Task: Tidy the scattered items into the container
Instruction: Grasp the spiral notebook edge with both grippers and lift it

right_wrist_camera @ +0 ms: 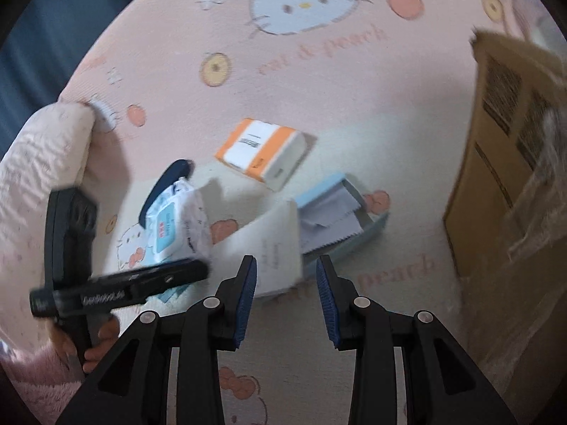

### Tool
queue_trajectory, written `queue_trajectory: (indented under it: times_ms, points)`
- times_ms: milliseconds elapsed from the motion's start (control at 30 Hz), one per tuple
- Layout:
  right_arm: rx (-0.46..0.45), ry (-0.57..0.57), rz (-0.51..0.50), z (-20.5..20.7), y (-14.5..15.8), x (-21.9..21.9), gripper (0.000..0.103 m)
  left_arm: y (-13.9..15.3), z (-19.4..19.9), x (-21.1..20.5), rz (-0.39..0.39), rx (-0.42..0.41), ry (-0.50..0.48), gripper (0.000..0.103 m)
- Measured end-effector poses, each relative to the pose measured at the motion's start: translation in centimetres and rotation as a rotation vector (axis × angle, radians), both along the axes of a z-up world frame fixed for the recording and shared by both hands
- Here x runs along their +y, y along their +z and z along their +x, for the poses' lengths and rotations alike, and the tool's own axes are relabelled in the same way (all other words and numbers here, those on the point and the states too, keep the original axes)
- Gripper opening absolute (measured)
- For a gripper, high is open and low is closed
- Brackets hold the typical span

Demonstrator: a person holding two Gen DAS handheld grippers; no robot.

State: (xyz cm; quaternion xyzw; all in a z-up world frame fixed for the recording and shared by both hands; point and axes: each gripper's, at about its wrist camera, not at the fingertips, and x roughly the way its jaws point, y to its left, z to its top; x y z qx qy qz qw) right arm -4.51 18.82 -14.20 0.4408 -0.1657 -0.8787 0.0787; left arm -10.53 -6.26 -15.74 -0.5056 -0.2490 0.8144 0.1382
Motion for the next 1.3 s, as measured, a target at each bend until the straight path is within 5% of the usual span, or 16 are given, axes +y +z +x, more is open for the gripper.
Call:
queue_trajectory:
  times_ms: [100, 367, 500, 800, 1000, 1300]
  points:
    - [-0.041, -0.004, -0.051, -0.7, -0.8, 0.5, 0.032, -1.4, 1.0, -1.0, 0.06, -0.039, 0.018, 0.063]
    - [-0.058, 0.026, -0.04, -2.5, -1.6, -0.7, 0.032, -4.6, 1.7, -1.9, 0.18, -0.078, 0.144, 0.064]
    - [-0.082, 0.058, -0.012, -3.9, -2.3, -1.0, 0.043, -5.3, 1.8, -1.8, 0.217, -0.06, 0.205, 0.064]
    - [-0.116, 0.137, -0.088, -5.7, -4.1, -1.3, 0.039, -5.5, 0.8, -1.3, 0.254, -0.067, 0.208, 0.053]
    - [-0.037, 0.144, -0.013, -4.5, -2.3, -1.8, 0.022, -5.1, 1.3, -1.3, 0.248, -0.05, 0.217, 0.05]
    - [0.038, 0.114, 0.031, -2.1, 1.7, -1.1, 0.02, -1.3, 1.9, -0.4, 0.246, 0.055, 0.199, 0.047]
